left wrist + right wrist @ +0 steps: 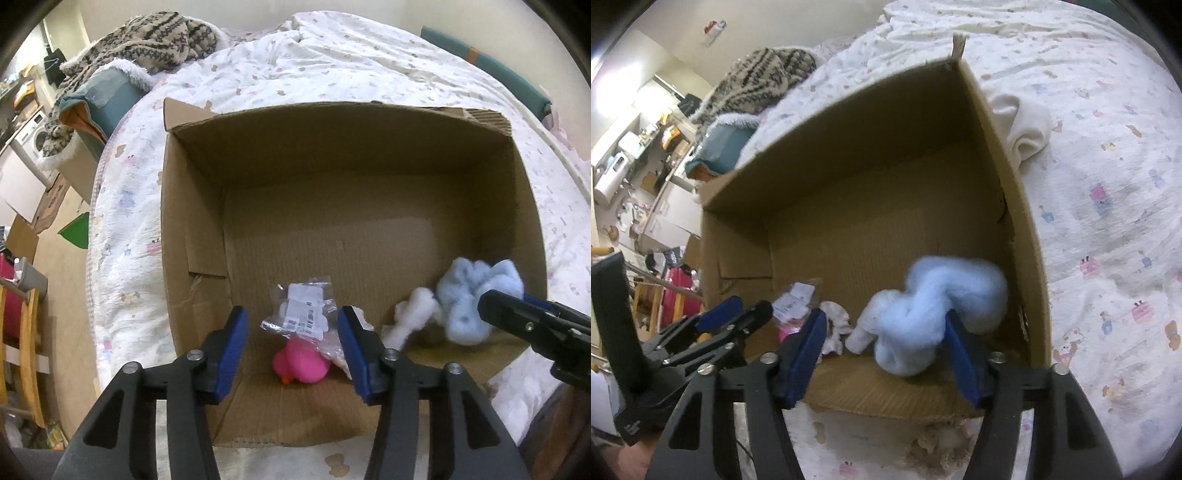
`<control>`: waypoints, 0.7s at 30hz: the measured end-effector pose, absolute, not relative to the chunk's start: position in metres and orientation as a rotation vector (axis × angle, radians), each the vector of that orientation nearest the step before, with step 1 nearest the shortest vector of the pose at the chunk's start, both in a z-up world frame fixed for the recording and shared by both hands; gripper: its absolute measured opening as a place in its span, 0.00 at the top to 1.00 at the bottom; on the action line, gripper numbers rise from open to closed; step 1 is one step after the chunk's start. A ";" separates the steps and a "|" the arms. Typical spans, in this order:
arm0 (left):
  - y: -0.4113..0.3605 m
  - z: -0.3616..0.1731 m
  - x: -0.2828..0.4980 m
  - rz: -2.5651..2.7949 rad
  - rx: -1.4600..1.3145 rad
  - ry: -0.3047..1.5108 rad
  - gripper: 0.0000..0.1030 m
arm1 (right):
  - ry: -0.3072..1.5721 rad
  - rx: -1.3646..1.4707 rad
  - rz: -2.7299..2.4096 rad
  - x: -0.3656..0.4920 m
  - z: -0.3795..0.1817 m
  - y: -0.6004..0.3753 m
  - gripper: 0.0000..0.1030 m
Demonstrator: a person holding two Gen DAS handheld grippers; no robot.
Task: Organize soft objects
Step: 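Lower both items into the box and open both grippers, then withdraw both open grippers from the box toward the remaining items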
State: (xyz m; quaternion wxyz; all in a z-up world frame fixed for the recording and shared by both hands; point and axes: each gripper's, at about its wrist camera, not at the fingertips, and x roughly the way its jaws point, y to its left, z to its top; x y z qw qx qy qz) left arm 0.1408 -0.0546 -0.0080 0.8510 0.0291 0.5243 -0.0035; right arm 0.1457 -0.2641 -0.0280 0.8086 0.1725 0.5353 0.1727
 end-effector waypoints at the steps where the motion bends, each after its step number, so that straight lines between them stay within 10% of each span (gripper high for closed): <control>1: -0.055 -0.007 0.140 -0.008 0.058 1.102 0.51 | 1.147 0.362 0.363 0.144 -0.027 -0.266 0.34; 21: -0.054 0.022 0.100 -0.016 0.061 1.019 0.37 | 1.088 0.427 0.320 0.100 -0.002 -0.292 0.34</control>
